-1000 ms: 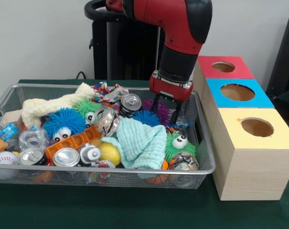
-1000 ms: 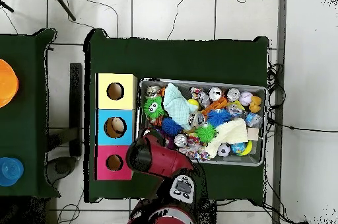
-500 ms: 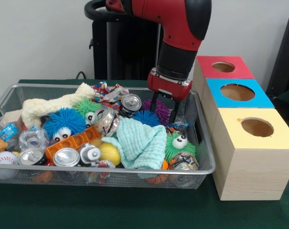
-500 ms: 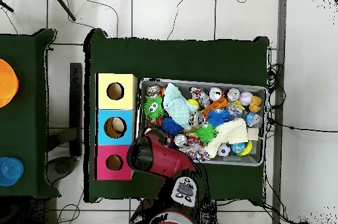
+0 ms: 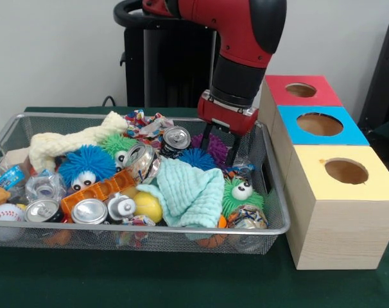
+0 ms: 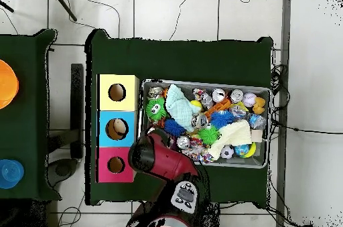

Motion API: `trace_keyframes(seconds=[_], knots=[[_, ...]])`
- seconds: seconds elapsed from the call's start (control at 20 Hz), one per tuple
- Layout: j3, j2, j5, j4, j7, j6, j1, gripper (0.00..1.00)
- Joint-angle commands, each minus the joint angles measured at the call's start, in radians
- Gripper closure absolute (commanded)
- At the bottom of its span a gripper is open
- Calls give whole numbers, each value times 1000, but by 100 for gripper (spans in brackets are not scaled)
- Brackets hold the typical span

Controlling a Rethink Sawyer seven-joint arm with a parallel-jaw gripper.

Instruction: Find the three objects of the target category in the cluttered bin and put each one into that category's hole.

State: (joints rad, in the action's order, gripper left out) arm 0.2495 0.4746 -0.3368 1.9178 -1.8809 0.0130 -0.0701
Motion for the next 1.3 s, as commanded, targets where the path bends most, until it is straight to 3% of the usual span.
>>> trace_keyframes(seconds=[0.05,0.7,1.3], knots=[[-55,-30,-97,47,-309,34,22,0],[-112,-45,-184,122,-408,172,48,0],[-62,-29,-200,87,-366,31,-28,0]])
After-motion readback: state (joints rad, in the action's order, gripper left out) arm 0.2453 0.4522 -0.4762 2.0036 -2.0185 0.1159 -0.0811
